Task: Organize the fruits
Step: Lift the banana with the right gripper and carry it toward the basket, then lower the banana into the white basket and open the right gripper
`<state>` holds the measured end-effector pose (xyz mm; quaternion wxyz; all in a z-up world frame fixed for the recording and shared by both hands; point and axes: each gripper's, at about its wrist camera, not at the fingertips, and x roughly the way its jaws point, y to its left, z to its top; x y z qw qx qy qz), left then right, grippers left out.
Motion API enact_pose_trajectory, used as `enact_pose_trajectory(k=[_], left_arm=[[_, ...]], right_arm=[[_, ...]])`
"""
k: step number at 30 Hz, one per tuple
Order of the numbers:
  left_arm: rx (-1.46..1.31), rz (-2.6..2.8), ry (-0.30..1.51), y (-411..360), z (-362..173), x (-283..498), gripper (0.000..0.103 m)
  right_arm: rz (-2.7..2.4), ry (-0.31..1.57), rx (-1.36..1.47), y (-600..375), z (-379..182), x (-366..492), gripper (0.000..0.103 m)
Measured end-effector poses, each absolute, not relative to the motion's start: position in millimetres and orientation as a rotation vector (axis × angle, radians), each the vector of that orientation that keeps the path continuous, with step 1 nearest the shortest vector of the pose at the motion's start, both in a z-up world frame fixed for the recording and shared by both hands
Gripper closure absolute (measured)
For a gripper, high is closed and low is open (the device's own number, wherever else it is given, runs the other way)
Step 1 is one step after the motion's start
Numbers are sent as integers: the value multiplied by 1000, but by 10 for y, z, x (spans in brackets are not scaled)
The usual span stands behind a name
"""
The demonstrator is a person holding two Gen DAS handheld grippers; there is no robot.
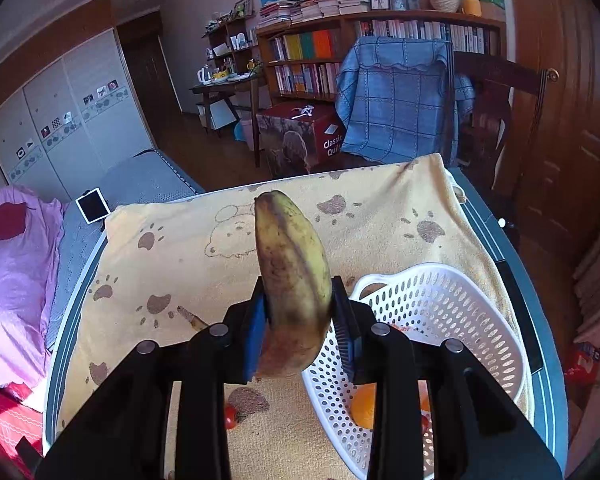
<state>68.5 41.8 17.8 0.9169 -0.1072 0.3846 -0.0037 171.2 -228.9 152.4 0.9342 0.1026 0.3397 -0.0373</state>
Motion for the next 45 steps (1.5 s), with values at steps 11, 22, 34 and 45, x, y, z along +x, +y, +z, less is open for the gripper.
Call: enact_pose_trajectory(k=[11,22,34,45], left_arm=[[-218,-10,789,413,190,683,66],[-217,-10,788,417,192,680,66],[-223,-11,791,433,192,689,66],[-223,-11,790,435,190,684,66]], right_arm=[[-137,706,278,-2814,1458,1376,72],[-175,750,353,-3166,1211,1291,72],[-143,832,422,-3277,937,1318,72],[-214,789,455,-3542,904,1238,57]])
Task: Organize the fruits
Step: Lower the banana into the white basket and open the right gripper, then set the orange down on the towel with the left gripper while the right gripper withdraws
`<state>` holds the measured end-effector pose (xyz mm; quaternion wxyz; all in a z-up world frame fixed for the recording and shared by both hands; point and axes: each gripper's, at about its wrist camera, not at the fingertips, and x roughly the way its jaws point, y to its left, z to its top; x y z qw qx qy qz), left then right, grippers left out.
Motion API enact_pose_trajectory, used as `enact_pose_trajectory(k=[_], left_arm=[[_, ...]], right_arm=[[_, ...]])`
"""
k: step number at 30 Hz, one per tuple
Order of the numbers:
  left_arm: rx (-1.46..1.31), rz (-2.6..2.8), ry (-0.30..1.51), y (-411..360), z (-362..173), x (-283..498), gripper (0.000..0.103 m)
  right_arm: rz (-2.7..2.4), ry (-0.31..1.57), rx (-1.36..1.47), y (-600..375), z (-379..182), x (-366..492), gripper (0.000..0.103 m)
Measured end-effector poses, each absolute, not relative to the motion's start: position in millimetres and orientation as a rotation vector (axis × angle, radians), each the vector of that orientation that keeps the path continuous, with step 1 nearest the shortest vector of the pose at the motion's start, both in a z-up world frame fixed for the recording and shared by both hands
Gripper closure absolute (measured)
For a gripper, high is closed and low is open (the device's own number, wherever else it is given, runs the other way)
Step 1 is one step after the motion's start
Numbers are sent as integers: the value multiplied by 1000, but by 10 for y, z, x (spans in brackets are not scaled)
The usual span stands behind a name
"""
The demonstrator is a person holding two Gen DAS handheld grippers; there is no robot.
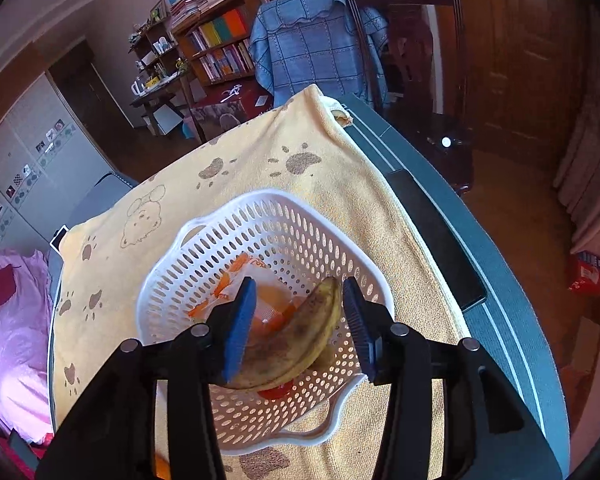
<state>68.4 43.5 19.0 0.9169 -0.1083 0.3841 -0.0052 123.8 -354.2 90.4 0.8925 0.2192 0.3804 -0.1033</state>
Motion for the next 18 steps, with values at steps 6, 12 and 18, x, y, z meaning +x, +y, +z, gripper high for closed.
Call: enact_pose_trajectory(k=[6,12,18], left_arm=[[-220,-12,789,432,186,682,66],[-211,-19,782,423,191,671,66],[-227,-54,776,446,203,660,66]], right_arm=[[-220,765,438,-3554,876,1158,57],[-238,723,421,-3554,845,1043,52],[-277,595,363,-3497,872,753,40]])
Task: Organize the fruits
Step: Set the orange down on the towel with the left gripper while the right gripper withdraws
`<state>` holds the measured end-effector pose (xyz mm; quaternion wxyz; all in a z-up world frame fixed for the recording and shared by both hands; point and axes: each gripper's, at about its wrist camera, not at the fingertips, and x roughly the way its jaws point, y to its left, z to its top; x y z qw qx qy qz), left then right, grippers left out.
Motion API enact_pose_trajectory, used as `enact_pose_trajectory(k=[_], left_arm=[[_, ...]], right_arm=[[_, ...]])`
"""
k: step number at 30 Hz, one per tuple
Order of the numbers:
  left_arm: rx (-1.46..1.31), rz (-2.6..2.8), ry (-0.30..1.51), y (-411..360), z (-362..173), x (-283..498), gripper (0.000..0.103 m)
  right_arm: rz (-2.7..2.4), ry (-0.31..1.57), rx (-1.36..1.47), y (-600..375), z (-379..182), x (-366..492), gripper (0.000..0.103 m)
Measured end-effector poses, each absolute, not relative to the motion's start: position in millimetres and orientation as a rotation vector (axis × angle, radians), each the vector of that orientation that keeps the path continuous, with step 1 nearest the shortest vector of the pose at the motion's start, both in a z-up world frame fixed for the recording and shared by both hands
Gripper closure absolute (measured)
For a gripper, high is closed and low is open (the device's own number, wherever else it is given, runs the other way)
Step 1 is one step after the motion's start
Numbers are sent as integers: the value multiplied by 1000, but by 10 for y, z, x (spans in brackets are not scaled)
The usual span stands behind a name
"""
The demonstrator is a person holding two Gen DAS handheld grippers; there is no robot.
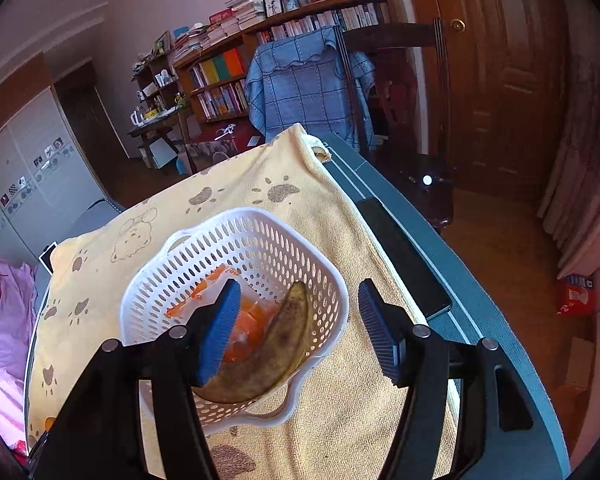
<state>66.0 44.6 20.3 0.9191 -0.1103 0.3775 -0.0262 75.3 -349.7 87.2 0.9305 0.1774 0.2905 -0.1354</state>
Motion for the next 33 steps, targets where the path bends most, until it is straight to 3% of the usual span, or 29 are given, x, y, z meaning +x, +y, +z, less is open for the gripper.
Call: enact_pose_trajectory(k=[6,8,10,33], left_arm=[[-242,-109,752,436,239,621,66],[-254,-122,744,443,253,605,66],[-266,-129,736,454,270,592,66],[-82,-142,768,360,374,-73,61]], right_arm=[[-302,508,329,-3515,853,470,28],[-306,491,334,-3542,816,393,18],[-304,484,346,-3580,769,329,15],[-194,523,475,-3727,416,135,14]])
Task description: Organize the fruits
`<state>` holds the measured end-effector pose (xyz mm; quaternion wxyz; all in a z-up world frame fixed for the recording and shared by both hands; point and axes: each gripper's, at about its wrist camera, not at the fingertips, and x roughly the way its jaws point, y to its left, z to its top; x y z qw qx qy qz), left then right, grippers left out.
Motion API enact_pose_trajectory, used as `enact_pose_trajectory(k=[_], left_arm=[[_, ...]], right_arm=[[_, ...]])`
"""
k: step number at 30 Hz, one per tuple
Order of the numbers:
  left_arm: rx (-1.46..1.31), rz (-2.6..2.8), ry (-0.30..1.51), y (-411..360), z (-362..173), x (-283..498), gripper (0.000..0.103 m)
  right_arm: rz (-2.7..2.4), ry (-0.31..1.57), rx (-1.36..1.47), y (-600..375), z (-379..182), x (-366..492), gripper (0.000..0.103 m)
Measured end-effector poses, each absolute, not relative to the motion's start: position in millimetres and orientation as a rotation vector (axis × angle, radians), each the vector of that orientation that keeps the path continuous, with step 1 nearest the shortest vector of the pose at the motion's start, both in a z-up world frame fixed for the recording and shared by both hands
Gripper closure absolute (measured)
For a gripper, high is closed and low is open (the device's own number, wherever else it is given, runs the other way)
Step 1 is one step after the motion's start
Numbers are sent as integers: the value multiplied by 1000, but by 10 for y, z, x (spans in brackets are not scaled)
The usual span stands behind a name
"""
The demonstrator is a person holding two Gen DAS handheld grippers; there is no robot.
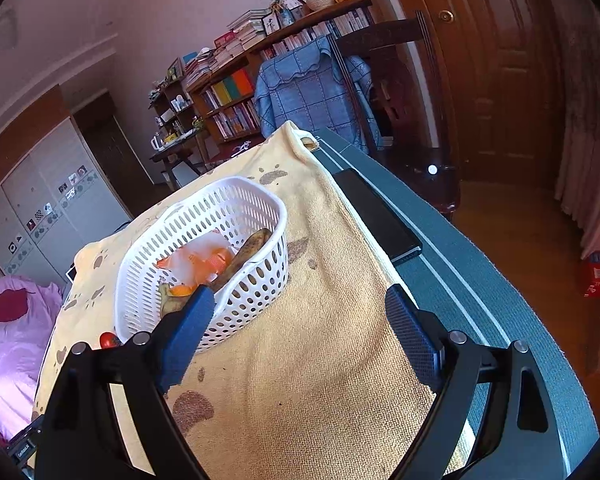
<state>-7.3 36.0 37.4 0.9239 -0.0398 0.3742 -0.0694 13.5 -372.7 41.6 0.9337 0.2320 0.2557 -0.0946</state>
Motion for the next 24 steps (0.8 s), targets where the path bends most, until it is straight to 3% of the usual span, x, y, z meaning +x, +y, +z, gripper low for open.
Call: enact_pose_trajectory(k=[3,20,24], left_arm=[[-40,-167,767,264,379,-222,53],[-77,-201,873,20,177,-67,54],[-97,-213,894,36,146,-31,61]], right_arm=[[-185,523,481,-3727,418,133,14],[-163,529,498,-3719,411,100,14],[-154,537,500,-3703,397,109,14]])
